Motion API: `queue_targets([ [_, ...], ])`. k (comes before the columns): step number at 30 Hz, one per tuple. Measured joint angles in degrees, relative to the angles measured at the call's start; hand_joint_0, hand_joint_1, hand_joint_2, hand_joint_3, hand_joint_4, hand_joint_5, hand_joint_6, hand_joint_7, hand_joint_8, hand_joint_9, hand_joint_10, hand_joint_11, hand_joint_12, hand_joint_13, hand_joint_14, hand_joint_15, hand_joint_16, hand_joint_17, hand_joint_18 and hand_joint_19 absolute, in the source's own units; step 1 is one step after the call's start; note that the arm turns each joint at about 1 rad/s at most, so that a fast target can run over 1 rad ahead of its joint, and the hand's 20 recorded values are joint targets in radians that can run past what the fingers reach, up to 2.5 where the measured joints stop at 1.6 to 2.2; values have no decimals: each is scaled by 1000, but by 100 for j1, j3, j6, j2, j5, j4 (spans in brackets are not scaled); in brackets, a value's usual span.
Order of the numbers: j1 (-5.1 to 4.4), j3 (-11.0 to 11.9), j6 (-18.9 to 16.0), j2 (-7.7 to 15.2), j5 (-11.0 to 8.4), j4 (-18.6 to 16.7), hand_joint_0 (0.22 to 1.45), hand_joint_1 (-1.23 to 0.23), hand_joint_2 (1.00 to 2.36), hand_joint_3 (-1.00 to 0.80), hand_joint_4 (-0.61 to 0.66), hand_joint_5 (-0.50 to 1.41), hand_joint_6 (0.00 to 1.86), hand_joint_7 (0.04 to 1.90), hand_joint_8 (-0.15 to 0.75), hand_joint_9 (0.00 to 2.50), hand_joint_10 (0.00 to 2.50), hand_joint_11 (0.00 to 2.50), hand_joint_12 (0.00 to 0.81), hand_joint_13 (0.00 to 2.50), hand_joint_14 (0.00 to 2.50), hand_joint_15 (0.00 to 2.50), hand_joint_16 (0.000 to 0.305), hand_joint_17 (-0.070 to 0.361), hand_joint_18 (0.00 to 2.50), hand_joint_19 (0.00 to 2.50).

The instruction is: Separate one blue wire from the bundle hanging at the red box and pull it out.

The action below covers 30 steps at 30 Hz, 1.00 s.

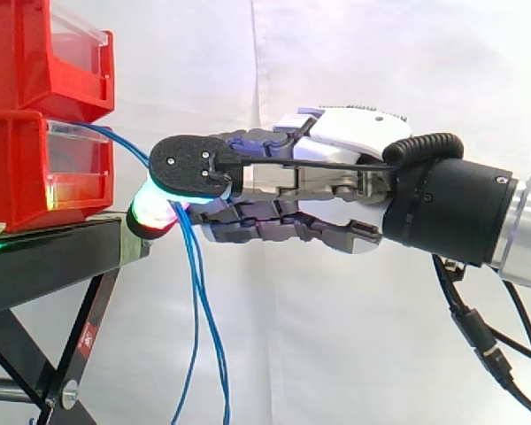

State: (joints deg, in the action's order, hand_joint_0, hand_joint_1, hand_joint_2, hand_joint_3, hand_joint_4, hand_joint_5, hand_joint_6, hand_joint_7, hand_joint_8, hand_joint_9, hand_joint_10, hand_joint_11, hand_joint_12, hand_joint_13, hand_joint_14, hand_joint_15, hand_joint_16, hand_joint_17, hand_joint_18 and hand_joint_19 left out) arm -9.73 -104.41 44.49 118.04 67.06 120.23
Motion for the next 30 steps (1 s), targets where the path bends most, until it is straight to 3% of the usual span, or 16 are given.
queue_targets([
  [17,1,0,-15,0,-33,0,608,-752,1012,-349,259,-147,745,911,344,521,3,123,381,282,2,107,52,116,328,64],
  [30,2,0,-44,-23,-25,0,607,-733,1016,-283,227,-149,770,910,349,553,4,137,384,325,3,118,51,115,365,78],
])
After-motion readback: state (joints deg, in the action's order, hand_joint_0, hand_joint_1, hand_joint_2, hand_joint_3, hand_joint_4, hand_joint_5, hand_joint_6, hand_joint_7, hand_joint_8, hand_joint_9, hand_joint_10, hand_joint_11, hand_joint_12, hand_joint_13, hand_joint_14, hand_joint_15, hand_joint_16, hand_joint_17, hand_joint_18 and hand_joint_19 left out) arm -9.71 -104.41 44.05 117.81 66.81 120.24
